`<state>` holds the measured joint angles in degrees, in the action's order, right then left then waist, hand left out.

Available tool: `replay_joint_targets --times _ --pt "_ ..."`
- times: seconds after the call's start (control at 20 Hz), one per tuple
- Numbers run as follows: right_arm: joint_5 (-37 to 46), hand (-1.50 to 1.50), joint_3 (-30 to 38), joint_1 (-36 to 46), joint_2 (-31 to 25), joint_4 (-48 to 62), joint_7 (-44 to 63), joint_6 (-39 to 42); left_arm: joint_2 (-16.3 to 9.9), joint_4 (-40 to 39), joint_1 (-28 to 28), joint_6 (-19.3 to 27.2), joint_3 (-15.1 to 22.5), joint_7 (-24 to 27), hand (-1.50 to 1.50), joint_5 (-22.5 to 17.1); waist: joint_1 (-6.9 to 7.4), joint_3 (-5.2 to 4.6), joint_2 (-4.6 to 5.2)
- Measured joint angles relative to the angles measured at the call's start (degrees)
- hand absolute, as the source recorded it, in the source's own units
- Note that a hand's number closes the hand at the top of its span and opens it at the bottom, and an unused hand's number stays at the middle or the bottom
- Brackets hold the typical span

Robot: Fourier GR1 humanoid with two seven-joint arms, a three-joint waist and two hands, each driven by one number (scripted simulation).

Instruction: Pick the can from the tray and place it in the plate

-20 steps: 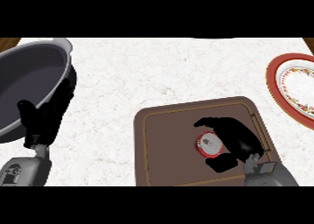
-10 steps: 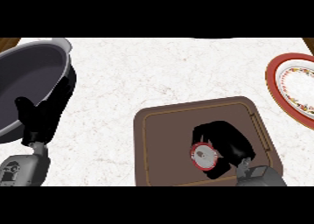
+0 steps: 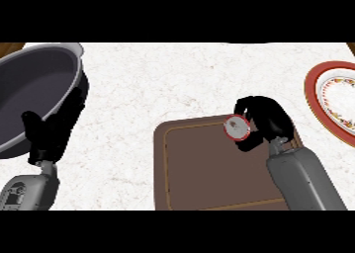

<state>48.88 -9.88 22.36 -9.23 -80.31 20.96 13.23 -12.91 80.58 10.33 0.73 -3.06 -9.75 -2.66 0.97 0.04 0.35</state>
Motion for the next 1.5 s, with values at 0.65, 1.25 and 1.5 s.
replay_joint_targets --times 0.65,1.25,1.5 --pt "15.75 1.50 10.14 11.25 -3.78 2.28 9.36 -24.74 0.24 0.08 -0.80 0.38 -0.57 0.27 0.00 0.41 -0.64 -0.04 -0.31" --pt "5.26 1.50 25.93 9.31 -12.15 9.28 2.73 -31.21 0.90 0.27 -0.67 -0.11 -0.86 -0.08 0.00 0.77 -0.81 -0.03 -0.30" --pt "1.49 1.50 30.81 10.97 -17.20 20.77 -4.47 -33.72 0.55 1.45 -1.14 -0.77 -1.23 -0.65 0.00 0.74 -0.48 0.00 -0.20"
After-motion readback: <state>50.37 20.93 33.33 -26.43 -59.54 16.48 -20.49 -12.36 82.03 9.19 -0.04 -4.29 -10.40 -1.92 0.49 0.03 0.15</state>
